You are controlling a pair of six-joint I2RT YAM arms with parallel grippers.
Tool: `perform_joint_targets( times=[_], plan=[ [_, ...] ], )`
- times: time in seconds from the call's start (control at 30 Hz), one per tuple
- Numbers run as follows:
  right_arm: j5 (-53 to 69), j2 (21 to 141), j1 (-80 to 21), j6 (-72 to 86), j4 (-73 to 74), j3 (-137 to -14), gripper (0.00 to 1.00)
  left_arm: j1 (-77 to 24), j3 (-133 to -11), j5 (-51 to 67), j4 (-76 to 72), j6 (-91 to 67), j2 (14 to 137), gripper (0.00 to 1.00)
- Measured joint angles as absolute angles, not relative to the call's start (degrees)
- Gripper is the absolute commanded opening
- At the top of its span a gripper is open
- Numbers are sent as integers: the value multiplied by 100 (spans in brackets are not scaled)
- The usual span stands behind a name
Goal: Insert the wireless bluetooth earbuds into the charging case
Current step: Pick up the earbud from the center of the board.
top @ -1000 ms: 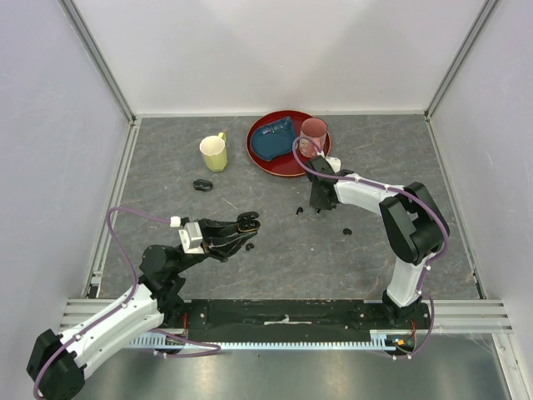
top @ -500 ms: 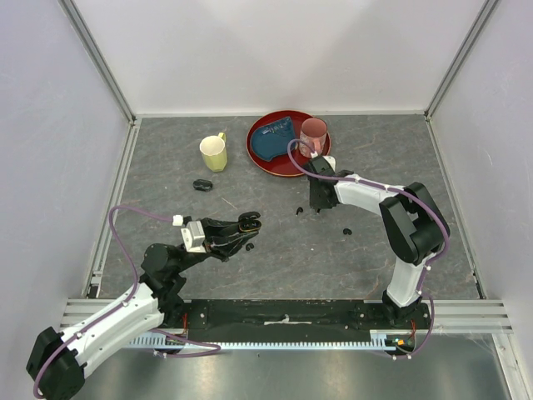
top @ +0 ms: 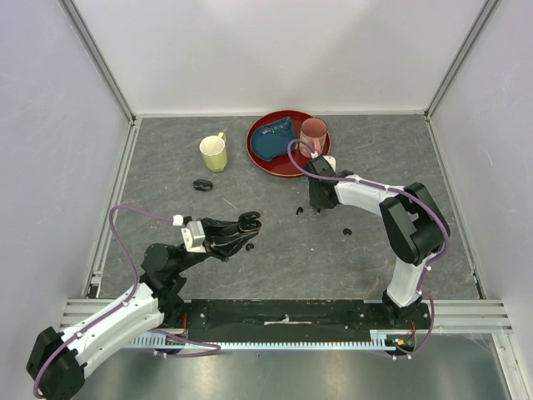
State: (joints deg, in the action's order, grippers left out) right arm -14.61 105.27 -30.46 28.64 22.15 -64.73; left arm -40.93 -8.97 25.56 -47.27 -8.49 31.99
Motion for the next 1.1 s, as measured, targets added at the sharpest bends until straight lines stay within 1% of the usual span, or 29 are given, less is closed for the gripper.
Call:
perform_joint_targets(
  times=[0.3, 0.53, 0.87, 0.97, 1.1],
  plan=[
    [-1531, 10538, -3046, 3212, 2241, -6475, 35, -4091, -897, 2556, -4722, -849, 3183, 2],
    [-1551, 10538, -3046, 3317, 2248, -6479, 28, -4091, -897, 2554, -4720, -849, 3166, 2],
    [-1441, 10477, -3037, 3275, 2202, -6436, 12, -4091, -897, 2550, -4718, -849, 3175, 2],
    [-1273, 10237, -3044, 3203, 2130, -6200, 11, -4091, -897, 2541, -4720, -849, 3177, 2],
    [-1146, 9513, -3098, 3052, 2036, -5874, 10, -4093, -897, 2495, -4722, -851, 3179, 2]
  ],
)
